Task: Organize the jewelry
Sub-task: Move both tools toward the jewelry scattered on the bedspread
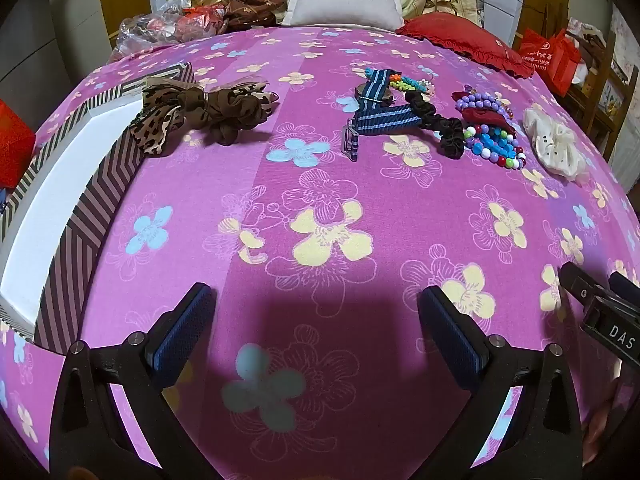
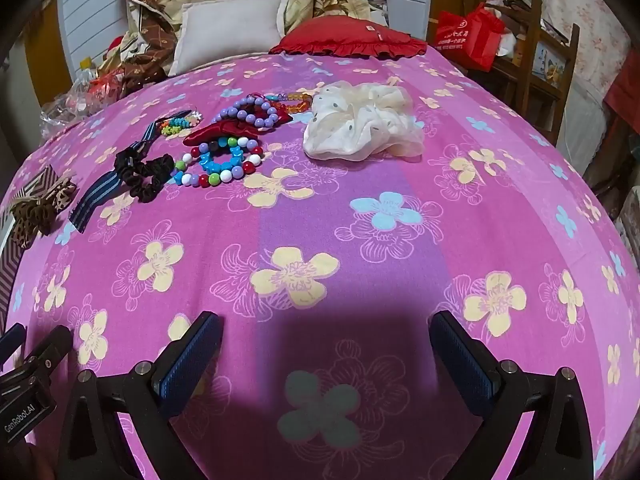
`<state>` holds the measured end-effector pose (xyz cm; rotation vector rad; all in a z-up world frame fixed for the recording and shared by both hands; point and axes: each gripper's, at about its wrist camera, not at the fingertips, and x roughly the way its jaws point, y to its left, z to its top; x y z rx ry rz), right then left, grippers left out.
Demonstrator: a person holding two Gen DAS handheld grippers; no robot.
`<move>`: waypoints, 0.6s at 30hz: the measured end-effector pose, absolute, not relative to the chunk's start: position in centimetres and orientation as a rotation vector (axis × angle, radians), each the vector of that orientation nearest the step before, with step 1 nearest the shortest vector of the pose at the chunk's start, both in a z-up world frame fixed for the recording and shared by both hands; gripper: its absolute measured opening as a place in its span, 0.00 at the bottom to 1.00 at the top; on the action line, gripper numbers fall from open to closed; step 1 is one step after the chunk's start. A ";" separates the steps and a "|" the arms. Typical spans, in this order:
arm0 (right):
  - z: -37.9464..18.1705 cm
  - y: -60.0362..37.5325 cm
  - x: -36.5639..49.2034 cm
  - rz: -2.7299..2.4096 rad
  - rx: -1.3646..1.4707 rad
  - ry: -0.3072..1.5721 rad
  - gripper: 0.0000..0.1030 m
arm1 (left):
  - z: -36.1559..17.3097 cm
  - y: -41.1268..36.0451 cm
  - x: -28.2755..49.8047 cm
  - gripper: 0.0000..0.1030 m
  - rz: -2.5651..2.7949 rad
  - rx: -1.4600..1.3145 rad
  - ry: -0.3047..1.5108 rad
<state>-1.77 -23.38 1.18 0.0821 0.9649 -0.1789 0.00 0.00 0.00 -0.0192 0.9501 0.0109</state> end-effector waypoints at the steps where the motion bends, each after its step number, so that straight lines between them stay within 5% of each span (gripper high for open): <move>1: 1.2 -23.4 -1.8 -0.179 0.083 0.963 1.00 | 0.0 0.0 0.0 1.00 0.011 -0.018 0.950; 18: 1.3 -23.6 -1.7 -0.177 0.083 0.963 1.00 | 0.1 0.1 0.1 1.00 -0.006 -0.002 0.972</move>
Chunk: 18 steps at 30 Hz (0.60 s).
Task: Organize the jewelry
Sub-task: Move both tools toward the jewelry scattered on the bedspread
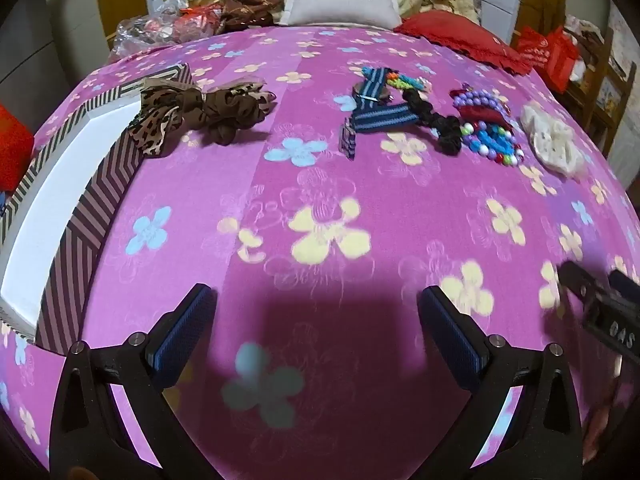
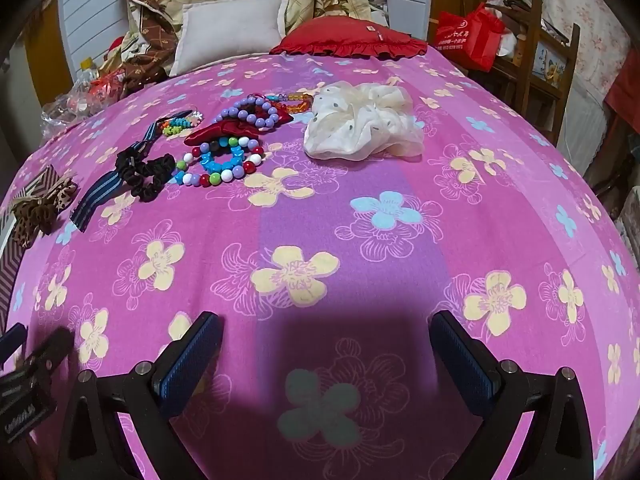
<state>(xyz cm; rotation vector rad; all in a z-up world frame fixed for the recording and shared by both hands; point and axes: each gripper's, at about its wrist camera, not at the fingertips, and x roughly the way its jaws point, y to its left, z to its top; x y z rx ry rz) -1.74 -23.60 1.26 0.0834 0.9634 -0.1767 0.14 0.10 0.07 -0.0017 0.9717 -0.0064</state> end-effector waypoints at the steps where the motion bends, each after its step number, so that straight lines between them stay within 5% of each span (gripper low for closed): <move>1: 1.3 -23.6 -1.7 -0.177 0.084 0.964 1.00 | 0.1 0.3 -0.1 0.99 -0.010 -0.003 0.986; 15: 1.4 -22.4 -4.8 -0.159 0.098 0.982 1.00 | 5.9 3.9 -8.3 0.94 -0.006 -0.014 0.828; 18: 1.7 -21.9 -6.7 -0.182 0.132 0.950 0.90 | 6.7 4.3 -9.6 0.94 -0.003 -0.007 0.803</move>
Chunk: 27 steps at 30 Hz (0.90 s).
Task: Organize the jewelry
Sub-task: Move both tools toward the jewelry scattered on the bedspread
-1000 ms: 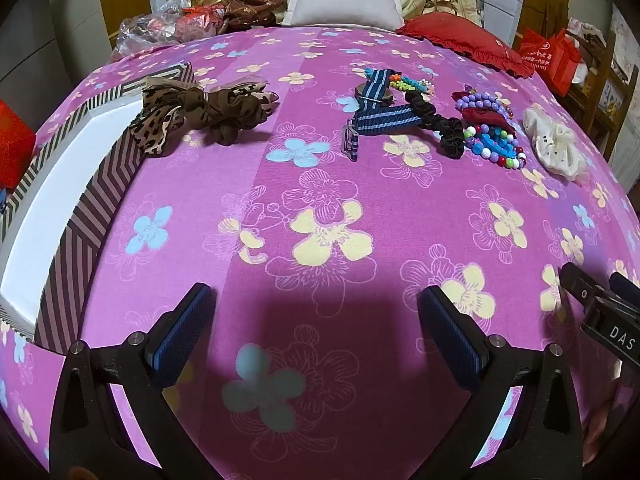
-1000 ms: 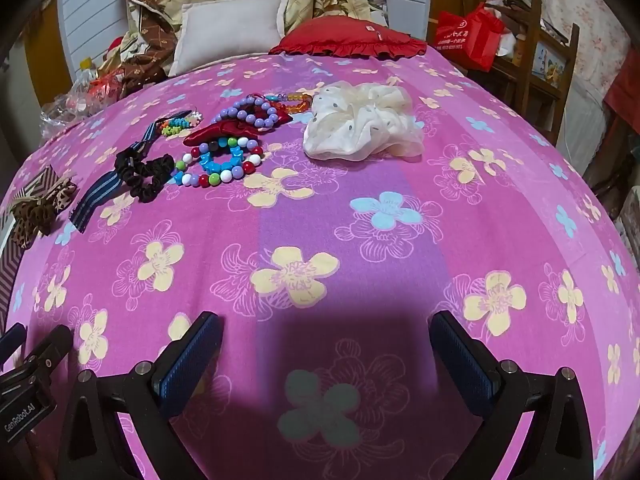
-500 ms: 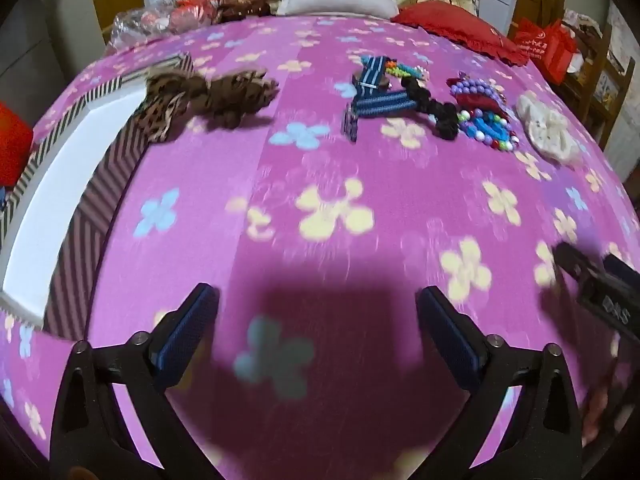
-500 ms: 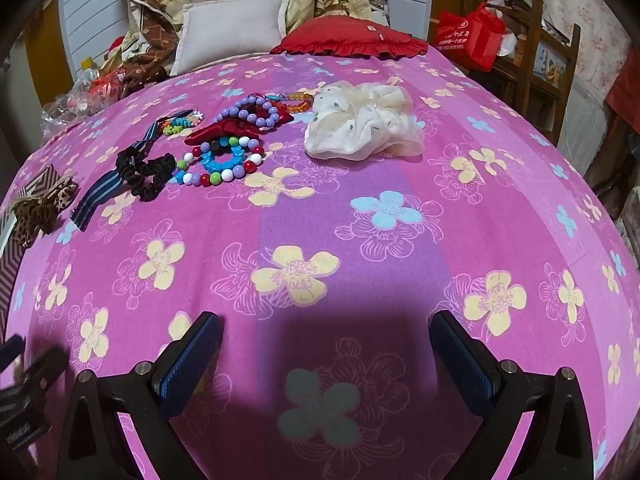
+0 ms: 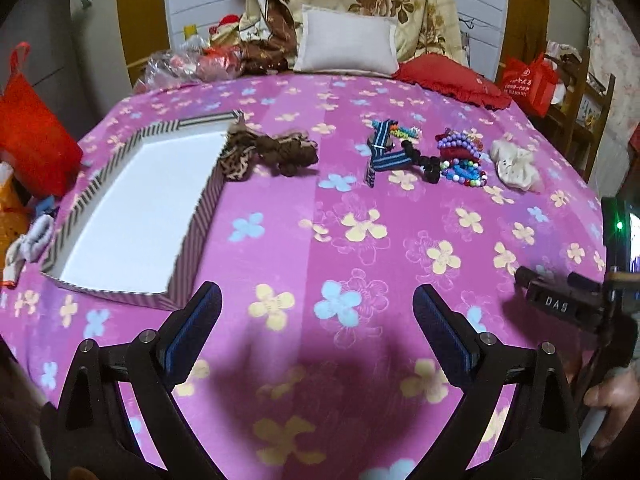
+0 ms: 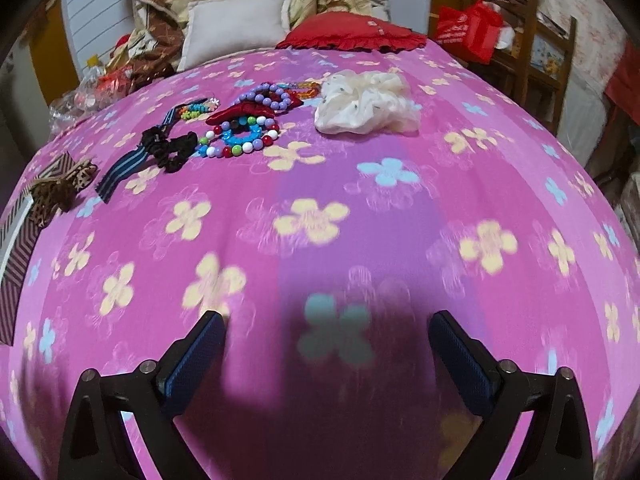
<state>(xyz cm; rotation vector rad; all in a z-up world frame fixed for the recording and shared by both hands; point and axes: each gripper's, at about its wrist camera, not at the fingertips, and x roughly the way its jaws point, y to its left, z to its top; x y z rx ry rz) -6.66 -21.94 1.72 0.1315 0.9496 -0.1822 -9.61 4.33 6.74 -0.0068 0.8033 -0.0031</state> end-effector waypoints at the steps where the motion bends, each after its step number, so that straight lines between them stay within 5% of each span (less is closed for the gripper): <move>1: 1.8 -21.8 -7.1 -0.185 0.144 0.940 0.85 | 7.0 4.3 -9.9 0.94 -0.002 -0.006 0.800; 4: 2.4 -21.7 -8.5 -0.179 0.206 0.916 0.78 | 7.7 4.5 -10.6 0.94 -0.010 -0.011 0.797; 16: 11.7 -19.4 -13.1 -0.121 0.280 0.638 0.78 | 10.3 4.9 -12.9 0.94 -0.026 -0.036 0.763; 27: 11.8 -17.9 -13.6 -0.076 0.316 0.723 0.79 | 10.8 5.0 -13.7 0.94 -0.026 -0.032 0.764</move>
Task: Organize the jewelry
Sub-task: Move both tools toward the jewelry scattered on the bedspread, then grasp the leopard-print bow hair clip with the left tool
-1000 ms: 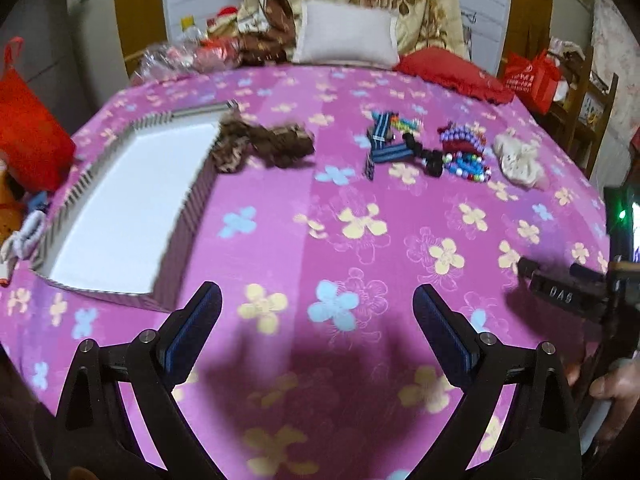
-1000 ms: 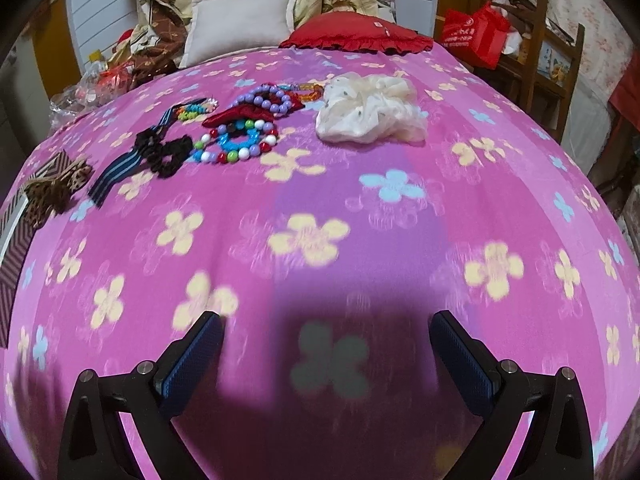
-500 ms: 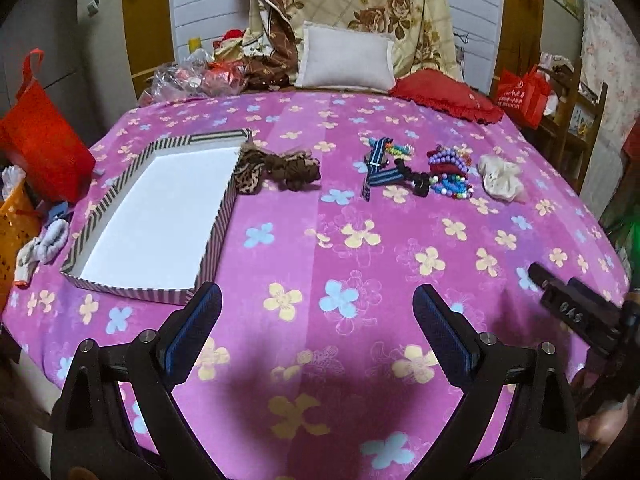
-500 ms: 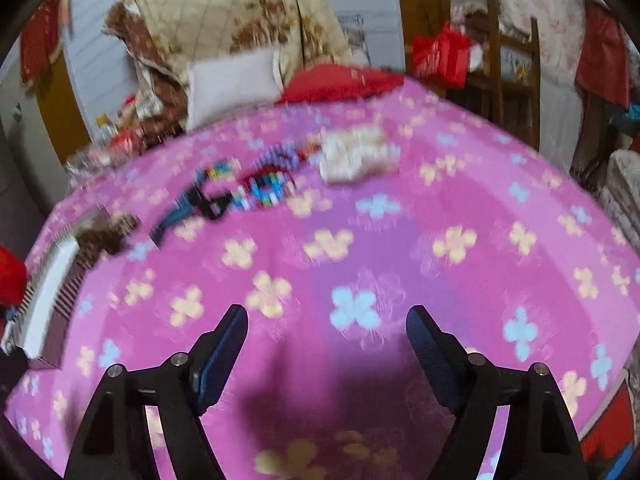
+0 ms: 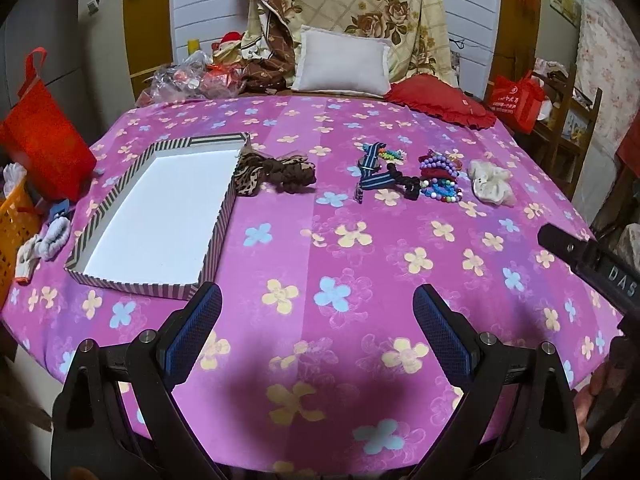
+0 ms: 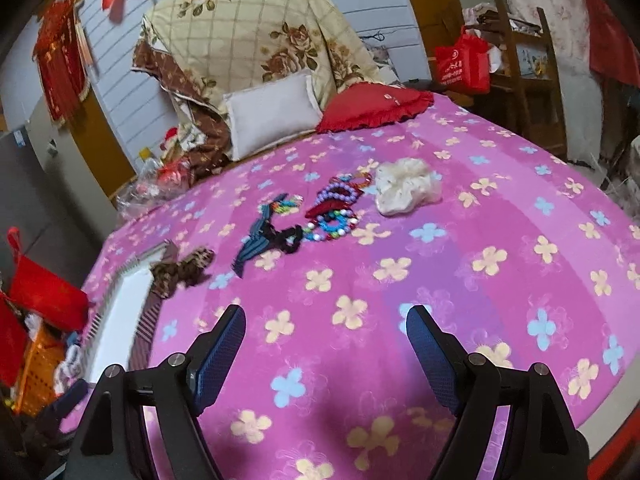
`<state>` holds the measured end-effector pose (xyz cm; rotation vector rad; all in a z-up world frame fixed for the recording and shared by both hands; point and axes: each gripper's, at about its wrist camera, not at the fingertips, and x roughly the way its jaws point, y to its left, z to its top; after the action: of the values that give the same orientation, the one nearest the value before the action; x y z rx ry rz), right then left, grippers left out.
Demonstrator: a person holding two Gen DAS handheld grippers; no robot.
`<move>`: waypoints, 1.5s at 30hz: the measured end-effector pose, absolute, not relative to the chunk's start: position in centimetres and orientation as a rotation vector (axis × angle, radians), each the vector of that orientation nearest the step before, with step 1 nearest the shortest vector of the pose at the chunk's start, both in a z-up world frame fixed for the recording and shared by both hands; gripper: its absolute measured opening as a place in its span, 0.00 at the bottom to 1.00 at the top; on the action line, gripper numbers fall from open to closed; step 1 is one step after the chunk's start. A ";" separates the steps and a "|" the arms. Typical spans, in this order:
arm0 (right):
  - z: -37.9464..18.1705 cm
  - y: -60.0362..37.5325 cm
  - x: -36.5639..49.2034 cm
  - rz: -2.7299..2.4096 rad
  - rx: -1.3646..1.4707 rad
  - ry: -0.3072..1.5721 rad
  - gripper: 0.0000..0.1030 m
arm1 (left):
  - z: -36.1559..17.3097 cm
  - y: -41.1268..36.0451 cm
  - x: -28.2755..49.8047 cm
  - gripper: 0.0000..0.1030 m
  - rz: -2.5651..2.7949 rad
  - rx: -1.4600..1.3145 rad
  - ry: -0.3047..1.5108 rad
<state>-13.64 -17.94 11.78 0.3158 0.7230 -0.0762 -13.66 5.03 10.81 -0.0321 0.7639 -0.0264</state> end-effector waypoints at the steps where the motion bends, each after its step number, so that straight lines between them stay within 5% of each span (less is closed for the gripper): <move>1: 11.6 -17.8 -13.6 -0.080 0.301 0.733 0.79 | 10.8 5.1 -13.6 0.94 -0.024 -0.032 0.767; 24: 10.1 -16.0 -13.4 -0.119 0.069 0.742 0.79 | 11.7 7.5 -14.2 0.94 0.083 -0.009 0.617; 42: 6.2 -16.8 -9.0 -0.055 0.139 0.907 0.79 | 10.4 14.4 -3.9 0.94 0.034 -0.084 0.860; 45: 5.4 -17.1 -8.2 -0.013 0.165 0.929 0.79 | 10.3 14.4 -0.5 0.71 -0.010 -0.079 0.908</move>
<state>-8.19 -17.06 5.40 0.1653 0.9294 -0.0131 -0.54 14.40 10.26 -0.0790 0.9085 -0.0103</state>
